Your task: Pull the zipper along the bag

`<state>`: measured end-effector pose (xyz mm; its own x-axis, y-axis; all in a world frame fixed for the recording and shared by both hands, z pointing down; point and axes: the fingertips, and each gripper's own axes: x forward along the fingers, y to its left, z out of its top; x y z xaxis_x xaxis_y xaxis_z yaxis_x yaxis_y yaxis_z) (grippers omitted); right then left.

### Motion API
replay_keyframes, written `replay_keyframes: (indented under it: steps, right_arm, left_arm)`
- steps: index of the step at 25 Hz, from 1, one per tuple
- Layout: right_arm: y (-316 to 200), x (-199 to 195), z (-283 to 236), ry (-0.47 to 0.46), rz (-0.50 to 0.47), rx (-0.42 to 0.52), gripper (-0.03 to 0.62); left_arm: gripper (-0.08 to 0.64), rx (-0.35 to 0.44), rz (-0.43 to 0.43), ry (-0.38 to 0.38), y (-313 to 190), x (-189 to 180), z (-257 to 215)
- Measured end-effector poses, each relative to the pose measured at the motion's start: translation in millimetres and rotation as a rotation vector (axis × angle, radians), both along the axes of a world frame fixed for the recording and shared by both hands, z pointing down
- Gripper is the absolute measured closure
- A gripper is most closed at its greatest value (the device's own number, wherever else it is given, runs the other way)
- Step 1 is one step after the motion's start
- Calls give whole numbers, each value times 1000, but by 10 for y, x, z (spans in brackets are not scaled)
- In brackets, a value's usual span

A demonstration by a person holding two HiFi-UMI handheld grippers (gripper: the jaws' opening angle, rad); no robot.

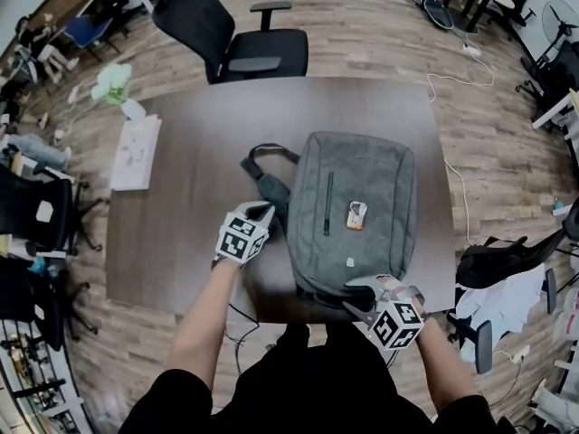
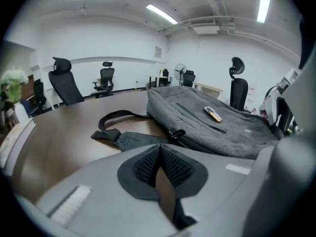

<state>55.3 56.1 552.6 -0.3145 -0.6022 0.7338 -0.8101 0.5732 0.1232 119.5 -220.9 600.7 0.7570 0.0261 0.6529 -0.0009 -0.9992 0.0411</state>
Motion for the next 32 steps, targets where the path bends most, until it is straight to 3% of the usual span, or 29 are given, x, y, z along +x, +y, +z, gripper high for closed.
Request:
replay_keyframes:
  steps: [2, 4, 6, 8, 10, 11, 13, 17, 20, 23, 32]
  right_arm:
    - [-85, 53, -197, -122, 87, 60, 446]
    - [-198, 126, -505, -260, 166, 151, 465]
    - [-326, 276, -870, -339, 237, 261, 469]
    - [-452, 505, -1195, -345, 341, 391, 517]
    - [-543, 765, -1399, -277, 464, 496, 548]
    - [-579, 879, -1469, -221, 512, 531, 582]
    - [-633, 1041, -1594, -169, 595, 585, 589]
    - [-619, 1226, -1859, -280, 710, 712, 591]
    - [-611, 1311, -2048, -317, 754, 781, 591]
    - [-648, 1301, -2110, -325, 739, 793, 591]
    - [-695, 1158, -2081, -221, 655, 785, 591]
  left_arm:
    - [540, -22, -63, 58, 6, -129, -118]
    - [540, -54, -118, 131, 40, -229, -284]
    - [540, -93, -158, 207, 113, -300, -504]
    - [540, -130, -181, 277, 227, -341, -758]
    - [540, -148, -190, 341, 370, -344, -1030]
    - [540, -143, -196, 375, 434, -344, -1178]
    - [540, -98, -218, 451, 536, -380, -1498]
    - [540, 27, -254, 606, 748, -473, -2141]
    - [540, 64, -249, 652, 867, -493, -2380]
    - [540, 83, -252, 645, 889, -503, -2400]
    - [540, 105, -285, 637, 882, -608, -2368]
